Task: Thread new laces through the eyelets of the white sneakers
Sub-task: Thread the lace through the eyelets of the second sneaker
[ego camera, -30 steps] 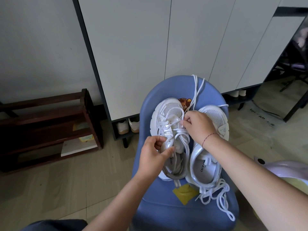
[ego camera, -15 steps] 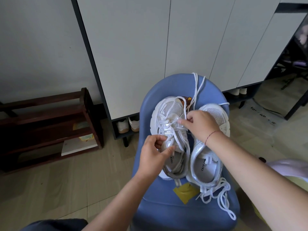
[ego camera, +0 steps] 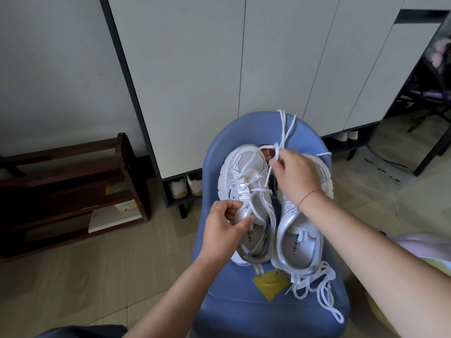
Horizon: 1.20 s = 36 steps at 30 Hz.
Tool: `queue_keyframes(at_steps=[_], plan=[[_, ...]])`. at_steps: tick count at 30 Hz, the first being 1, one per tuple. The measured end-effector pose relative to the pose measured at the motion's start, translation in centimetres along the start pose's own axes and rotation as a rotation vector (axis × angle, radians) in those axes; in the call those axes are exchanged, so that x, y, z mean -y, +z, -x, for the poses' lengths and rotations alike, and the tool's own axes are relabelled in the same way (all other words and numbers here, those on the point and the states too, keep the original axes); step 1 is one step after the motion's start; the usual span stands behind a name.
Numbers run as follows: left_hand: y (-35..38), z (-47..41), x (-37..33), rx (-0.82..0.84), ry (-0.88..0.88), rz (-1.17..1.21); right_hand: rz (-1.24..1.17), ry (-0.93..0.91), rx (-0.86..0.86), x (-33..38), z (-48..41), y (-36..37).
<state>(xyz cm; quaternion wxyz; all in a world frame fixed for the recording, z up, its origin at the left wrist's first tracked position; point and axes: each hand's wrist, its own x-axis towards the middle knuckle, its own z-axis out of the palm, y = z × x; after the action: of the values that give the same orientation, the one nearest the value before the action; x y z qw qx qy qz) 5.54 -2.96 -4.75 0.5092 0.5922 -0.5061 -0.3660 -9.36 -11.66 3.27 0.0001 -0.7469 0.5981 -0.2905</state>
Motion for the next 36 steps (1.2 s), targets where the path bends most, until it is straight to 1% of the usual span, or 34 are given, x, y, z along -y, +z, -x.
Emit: queue_keyframes(at_steps=[3,4,5,6,7,9,10,11,12,16,19,21,23,27,29,30,31,32,34,35,36], plan=[[0.0,0.0,0.2,-0.002,-0.002,0.004,-0.192,0.075,-0.235,-0.2,-2.4,-1.9],[-0.1,0.0,0.3,-0.001,-0.003,0.005,-0.252,0.108,-0.287,-0.2,-2.9,-2.3],[0.0,0.0,0.3,-0.001,-0.005,0.005,-0.279,0.137,-0.292,-0.3,-3.1,-2.5],[0.0,0.0,0.4,-0.001,-0.004,0.004,-0.268,0.154,-0.240,-0.3,-2.7,-2.4],[0.0,0.0,0.4,-0.002,-0.003,0.006,-0.221,0.159,-0.140,-0.4,-2.1,-2.0],[0.0,-0.1,0.3,0.000,-0.003,0.010,-0.050,0.144,0.101,-0.4,-0.1,-0.9],[0.0,-0.1,0.3,-0.001,-0.002,0.008,0.038,0.129,0.196,-0.4,0.8,-0.3],[0.0,-0.1,0.3,-0.004,0.000,0.004,0.100,0.112,0.246,-0.2,1.6,0.3],[0.0,-0.1,0.3,-0.007,0.003,-0.001,0.133,0.102,0.251,-0.2,2.0,0.8],[0.0,0.0,0.2,-0.012,0.006,-0.001,0.139,0.109,0.166,0.2,2.2,2.0],[0.0,0.0,0.2,-0.009,0.011,-0.008,0.146,0.079,0.143,0.3,1.9,1.9],[-0.1,-0.1,0.2,-0.011,0.011,-0.006,0.124,0.067,0.077,0.4,1.4,1.4],[-0.1,-0.1,0.3,-0.013,0.014,-0.010,0.053,0.081,-0.039,0.3,0.2,0.4],[-0.1,-0.1,0.3,-0.007,-0.001,-0.002,-0.140,0.134,-0.346,-0.3,-2.9,-2.0],[0.0,-0.1,0.3,-0.005,0.001,-0.002,-0.234,0.144,-0.440,-0.4,-3.7,-2.7],[0.0,-0.1,0.3,-0.005,0.003,-0.003,-0.250,0.141,-0.427,-0.5,-3.7,-2.7],[0.0,-0.1,0.3,-0.004,0.003,-0.003,-0.234,0.137,-0.361,-0.7,-3.4,-2.4],[0.0,-0.1,0.3,-0.003,0.002,-0.001,-0.193,0.138,-0.244,-0.8,-2.8,-1.9],[0.0,0.0,0.3,-0.004,0.002,-0.003,-0.085,0.158,0.043,-0.8,-1.2,-0.8],[0.0,0.0,0.3,-0.007,0.002,-0.008,-0.031,0.164,0.160,-0.8,-0.4,-0.3],[-0.1,0.0,0.3,-0.008,0.000,-0.013,0.021,0.159,0.238,-0.6,0.3,0.1]])
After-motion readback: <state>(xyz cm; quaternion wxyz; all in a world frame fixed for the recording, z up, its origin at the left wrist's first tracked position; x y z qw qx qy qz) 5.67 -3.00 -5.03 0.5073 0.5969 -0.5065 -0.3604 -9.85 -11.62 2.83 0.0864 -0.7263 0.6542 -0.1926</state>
